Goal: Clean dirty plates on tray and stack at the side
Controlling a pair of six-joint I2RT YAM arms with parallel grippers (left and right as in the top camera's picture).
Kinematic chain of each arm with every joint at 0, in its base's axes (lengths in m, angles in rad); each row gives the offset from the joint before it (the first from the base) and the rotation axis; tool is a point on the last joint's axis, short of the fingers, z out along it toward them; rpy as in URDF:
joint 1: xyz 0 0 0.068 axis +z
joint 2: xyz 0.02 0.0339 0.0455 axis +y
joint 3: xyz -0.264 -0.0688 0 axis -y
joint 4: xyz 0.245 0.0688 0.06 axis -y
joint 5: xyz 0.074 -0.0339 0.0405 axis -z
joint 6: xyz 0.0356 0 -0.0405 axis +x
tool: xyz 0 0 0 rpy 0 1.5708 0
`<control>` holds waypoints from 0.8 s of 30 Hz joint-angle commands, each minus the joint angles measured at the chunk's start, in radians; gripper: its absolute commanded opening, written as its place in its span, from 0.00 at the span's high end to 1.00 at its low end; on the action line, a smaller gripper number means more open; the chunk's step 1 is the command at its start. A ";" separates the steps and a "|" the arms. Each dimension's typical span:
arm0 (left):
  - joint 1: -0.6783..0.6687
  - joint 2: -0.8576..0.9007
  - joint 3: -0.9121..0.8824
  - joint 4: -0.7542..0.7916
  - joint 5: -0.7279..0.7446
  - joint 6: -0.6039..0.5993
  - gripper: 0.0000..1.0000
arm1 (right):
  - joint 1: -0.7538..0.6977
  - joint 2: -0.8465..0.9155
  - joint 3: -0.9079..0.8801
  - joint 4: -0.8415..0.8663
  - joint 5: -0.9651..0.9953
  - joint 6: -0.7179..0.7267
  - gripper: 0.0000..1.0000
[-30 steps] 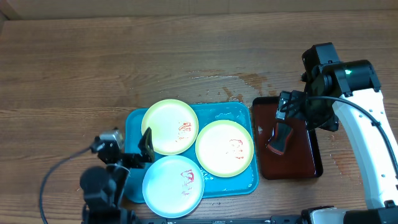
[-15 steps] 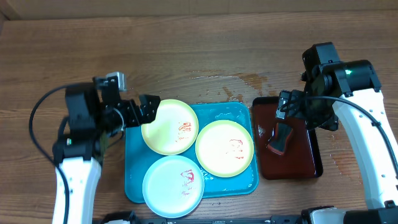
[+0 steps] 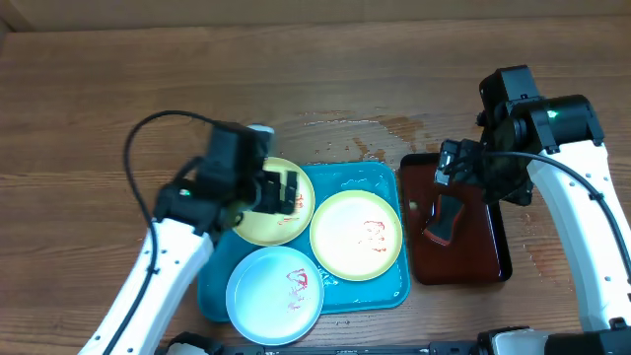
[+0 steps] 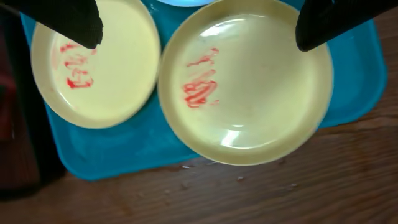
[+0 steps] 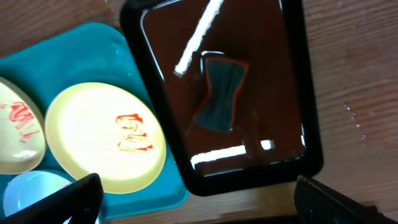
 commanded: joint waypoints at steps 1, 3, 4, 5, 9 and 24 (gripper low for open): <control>-0.087 0.005 0.027 0.019 -0.011 0.027 0.00 | 0.004 -0.017 0.024 0.010 -0.024 0.009 0.00; -0.117 0.008 0.027 0.038 -0.010 0.027 0.00 | 0.004 -0.017 0.024 0.021 -0.034 0.008 0.00; -0.126 0.010 0.027 0.050 -0.012 0.027 0.00 | 0.004 -0.017 0.024 0.031 -0.033 0.006 0.00; -0.131 0.010 0.027 0.056 -0.014 0.027 0.00 | 0.004 -0.017 0.024 0.043 -0.036 0.005 0.00; -0.130 0.010 0.027 0.072 -0.018 0.026 0.00 | 0.003 -0.011 0.008 0.054 -0.038 0.036 0.00; -0.131 0.010 0.027 0.076 -0.021 0.020 0.00 | 0.003 0.047 -0.473 0.410 0.033 0.284 0.00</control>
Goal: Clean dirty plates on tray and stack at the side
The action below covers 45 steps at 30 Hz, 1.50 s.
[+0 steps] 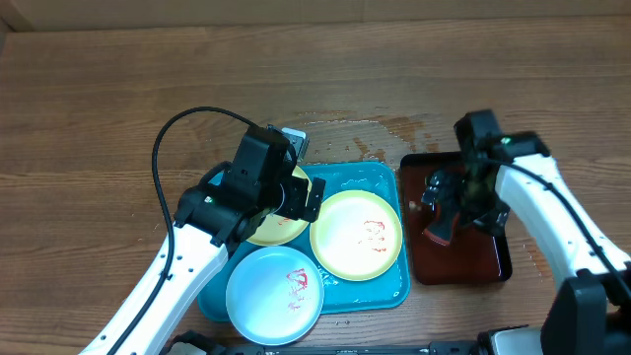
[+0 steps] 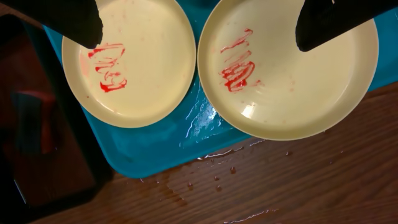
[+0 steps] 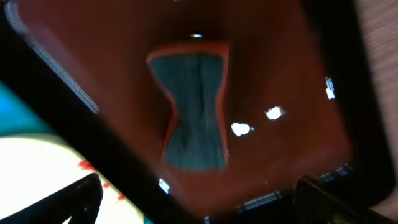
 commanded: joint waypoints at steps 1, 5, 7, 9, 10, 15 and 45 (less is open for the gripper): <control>-0.003 0.009 0.024 0.002 -0.009 0.013 0.00 | 0.003 -0.008 -0.069 0.089 -0.001 0.035 0.00; -0.003 0.009 0.024 0.003 -0.009 0.020 0.00 | -0.005 -0.006 -0.132 0.208 0.000 0.060 0.00; -0.003 0.009 0.024 0.002 -0.009 0.020 0.00 | -0.018 0.005 -0.154 0.264 0.000 0.081 0.00; -0.003 0.009 0.024 0.002 -0.009 0.020 0.00 | -0.040 0.031 -0.172 0.319 0.003 0.094 0.00; -0.003 0.009 0.024 0.002 -0.009 0.020 0.00 | -0.053 0.052 -0.176 0.341 0.003 0.095 0.00; -0.003 0.009 0.024 -0.007 -0.008 0.026 0.00 | -0.118 0.157 -0.176 0.402 0.003 0.080 0.00; -0.003 0.009 0.024 0.014 -0.005 0.027 0.00 | -0.140 0.166 -0.105 0.558 0.031 -0.330 0.96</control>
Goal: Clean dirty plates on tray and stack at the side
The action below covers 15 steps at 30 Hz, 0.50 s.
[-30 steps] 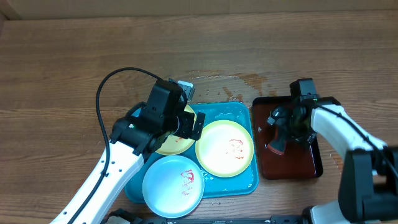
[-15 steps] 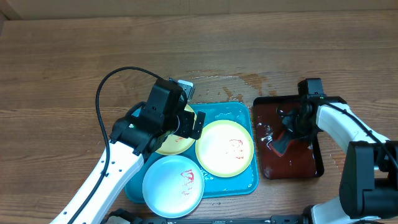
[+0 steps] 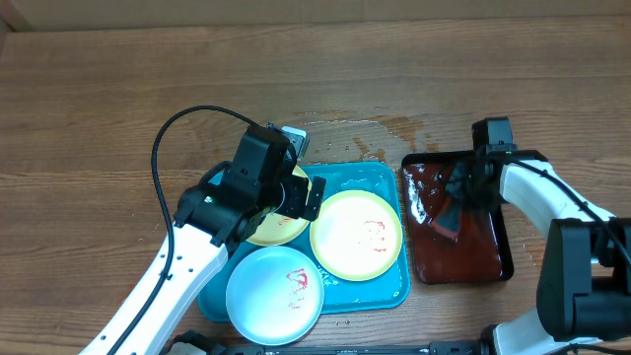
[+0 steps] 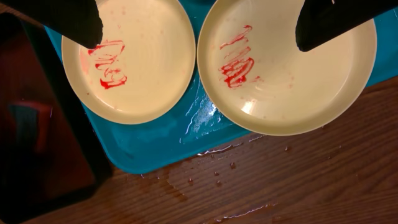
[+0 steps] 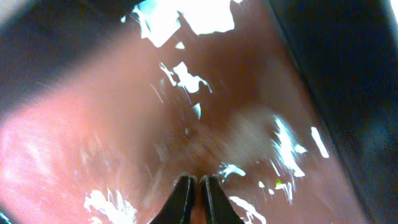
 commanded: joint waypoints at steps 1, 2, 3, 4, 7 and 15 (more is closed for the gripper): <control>-0.003 0.009 0.023 0.004 -0.002 0.023 0.00 | 0.000 0.007 0.031 0.047 0.035 -0.141 0.96; -0.003 0.009 0.023 0.003 -0.002 0.023 0.00 | 0.000 0.007 0.031 0.067 0.036 -0.161 0.96; -0.003 0.009 0.023 0.003 -0.002 0.023 0.00 | 0.000 0.007 0.031 0.088 0.036 -0.187 0.96; -0.003 0.009 0.023 0.003 -0.002 0.023 0.00 | 0.000 0.007 0.031 0.099 0.036 -0.213 0.96; -0.003 0.009 0.023 -0.002 -0.002 0.023 0.00 | 0.000 0.007 0.031 0.120 0.027 -0.325 0.96; -0.003 0.009 0.023 -0.007 -0.002 0.023 0.00 | 0.001 0.007 0.031 0.095 -0.082 -0.358 0.00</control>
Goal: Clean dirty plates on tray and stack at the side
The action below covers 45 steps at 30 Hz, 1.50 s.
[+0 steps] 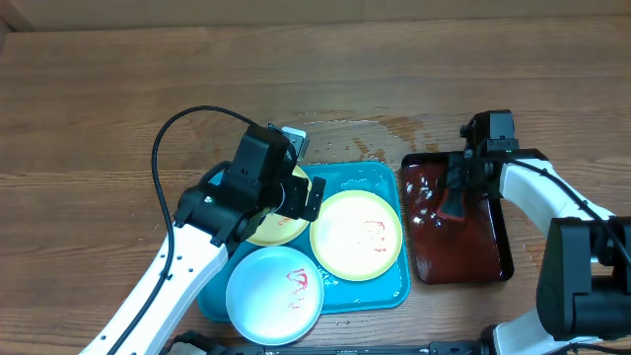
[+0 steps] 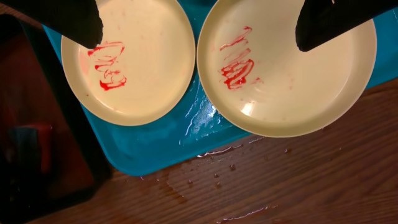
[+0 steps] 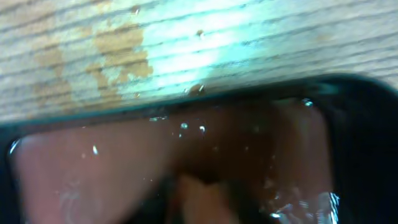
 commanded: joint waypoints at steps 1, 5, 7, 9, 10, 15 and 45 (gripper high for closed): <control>-0.003 0.009 0.023 -0.002 -0.002 0.023 0.00 | 0.001 0.006 0.026 -0.012 -0.043 -0.021 0.00; -0.003 0.009 0.023 -0.002 -0.002 0.027 0.00 | 0.001 0.004 0.028 -0.030 -0.043 0.012 0.00; -0.003 0.009 0.023 -0.002 -0.002 0.036 0.00 | 0.001 -0.004 0.029 -0.034 -0.044 0.022 0.00; -0.003 0.009 0.023 -0.002 -0.002 0.042 0.00 | 0.001 -0.024 0.032 -0.043 -0.051 0.023 0.00; -0.003 0.009 0.023 -0.002 -0.002 0.042 0.00 | 0.001 -0.037 0.039 -0.056 -0.051 0.034 0.00; -0.003 0.009 0.023 -0.001 -0.002 0.042 0.00 | 0.001 -0.115 0.115 -0.245 -0.076 0.195 0.00; -0.003 0.009 0.023 0.014 -0.003 0.047 0.00 | 0.017 -0.131 -0.108 -0.185 -0.128 0.292 0.19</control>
